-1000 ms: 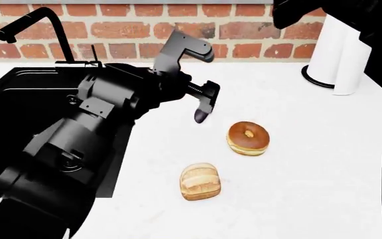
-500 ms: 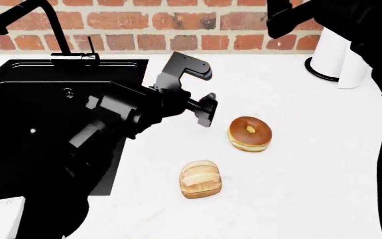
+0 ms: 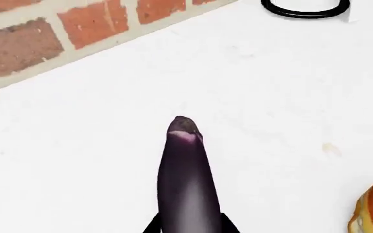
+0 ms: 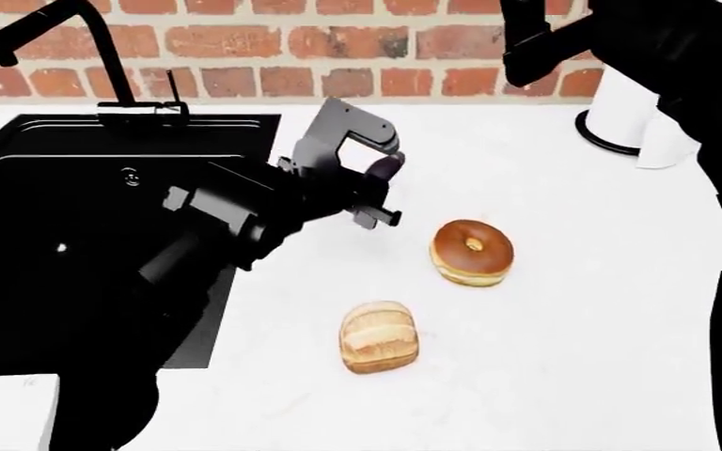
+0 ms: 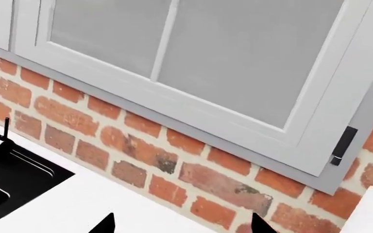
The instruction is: Pick up the fruits and vegetables and place them in the sink. Turn on the sink faucet to wash them. Then turn the sink off and put them in the tray.
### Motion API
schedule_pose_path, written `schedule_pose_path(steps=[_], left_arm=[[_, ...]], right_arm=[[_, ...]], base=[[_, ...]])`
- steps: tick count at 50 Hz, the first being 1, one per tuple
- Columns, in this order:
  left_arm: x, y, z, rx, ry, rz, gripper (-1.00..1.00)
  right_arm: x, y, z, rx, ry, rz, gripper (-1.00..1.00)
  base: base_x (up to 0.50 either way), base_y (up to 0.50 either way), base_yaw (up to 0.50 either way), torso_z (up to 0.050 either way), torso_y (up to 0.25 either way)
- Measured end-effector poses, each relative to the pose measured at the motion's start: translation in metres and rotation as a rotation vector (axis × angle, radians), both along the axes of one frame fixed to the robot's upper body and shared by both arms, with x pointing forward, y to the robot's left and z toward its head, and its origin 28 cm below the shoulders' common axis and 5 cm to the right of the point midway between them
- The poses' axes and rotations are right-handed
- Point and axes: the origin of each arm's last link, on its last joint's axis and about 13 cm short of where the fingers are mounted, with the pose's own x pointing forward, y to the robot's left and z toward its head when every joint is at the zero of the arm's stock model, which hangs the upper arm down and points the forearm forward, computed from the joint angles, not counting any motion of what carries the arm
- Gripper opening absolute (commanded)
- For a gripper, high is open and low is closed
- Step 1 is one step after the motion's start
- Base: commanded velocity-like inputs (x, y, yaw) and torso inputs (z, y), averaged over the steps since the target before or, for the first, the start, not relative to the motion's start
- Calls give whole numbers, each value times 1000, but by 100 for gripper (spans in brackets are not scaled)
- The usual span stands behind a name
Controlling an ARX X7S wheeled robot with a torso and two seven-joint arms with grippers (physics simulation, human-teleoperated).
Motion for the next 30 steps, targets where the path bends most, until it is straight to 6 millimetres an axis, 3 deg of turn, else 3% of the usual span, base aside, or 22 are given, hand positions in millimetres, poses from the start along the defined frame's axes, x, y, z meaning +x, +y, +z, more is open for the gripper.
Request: schedule_pose_path(steps=[12, 17, 23, 30], left_arm=[[-5, 26, 39, -43, -127, 61, -100], [-19, 42, 58, -50, -165, 98, -100], [-49, 66, 81, -68, -234, 148, -100], [-103, 92, 95, -110, -348, 206, -100]], right_arm=[[-9, -1, -5, 44, -8, 7, 100], [-13, 1, -13, 67, 3, 16, 100], [-26, 9, -22, 88, -5, 41, 100], [-58, 17, -28, 94, -74, 35, 100]], base=[[-1, 0, 0, -20, 250], [0, 500, 0, -3, 34], [-154, 500, 0, 0, 0], [-323, 500, 0, 0, 0]])
